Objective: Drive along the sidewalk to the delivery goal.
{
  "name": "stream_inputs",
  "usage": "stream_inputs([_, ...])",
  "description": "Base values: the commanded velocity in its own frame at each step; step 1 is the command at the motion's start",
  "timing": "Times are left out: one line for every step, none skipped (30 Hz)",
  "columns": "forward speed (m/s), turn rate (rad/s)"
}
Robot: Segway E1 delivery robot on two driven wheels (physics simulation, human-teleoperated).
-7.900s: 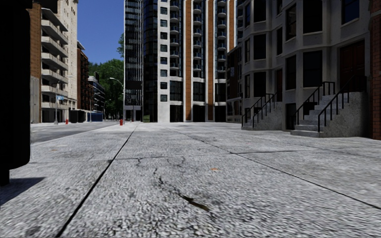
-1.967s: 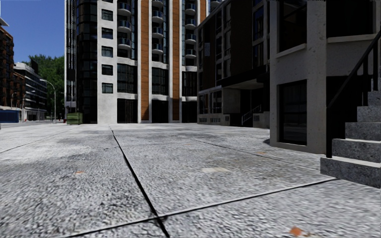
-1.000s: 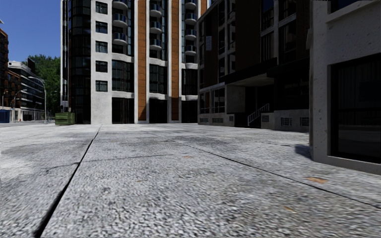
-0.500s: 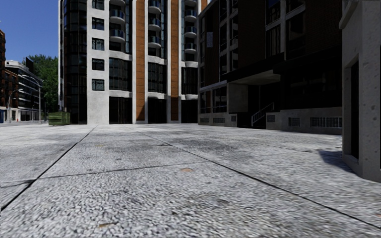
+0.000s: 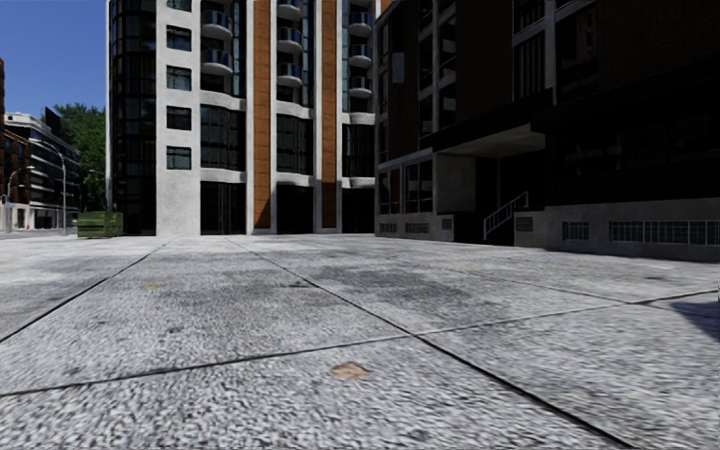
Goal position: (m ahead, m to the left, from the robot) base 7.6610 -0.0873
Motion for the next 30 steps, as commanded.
stream_inputs([2.0, 0.0])
stream_inputs([2.0, 0.0])
stream_inputs([2.0, 0.0])
stream_inputs([2.0, 0.0])
stream_inputs([2.0, 0.0])
stream_inputs([2.0, 0.0])
stream_inputs([2.0, 0.0])
stream_inputs([2.0, 0.0])
stream_inputs([2.0, 0.0])
stream_inputs([2.0, 0.0])
stream_inputs([2.0, 0.0])
stream_inputs([2.0, 0.0])
stream_inputs([2.0, 0.0])
stream_inputs([2.0, 0.0])
stream_inputs([2.0, 0.0])
stream_inputs([2.0, 0.0])
stream_inputs([2.0, 0.0])
stream_inputs([2.0, 0.0])
stream_inputs([2.0, 0.0])
stream_inputs([2.0, 0.0])
stream_inputs([2.0, 0.0])
stream_inputs([2.0, 0.0])
stream_inputs([2.0, -0.16])
stream_inputs([2.0, -0.16])
stream_inputs([2.0, -0.27])
stream_inputs([2.0, -0.32])
stream_inputs([2.0, -0.33])
stream_inputs([2.0, -0.33])
stream_inputs([2.0, -0.34])
stream_inputs([2.0, -0.34])
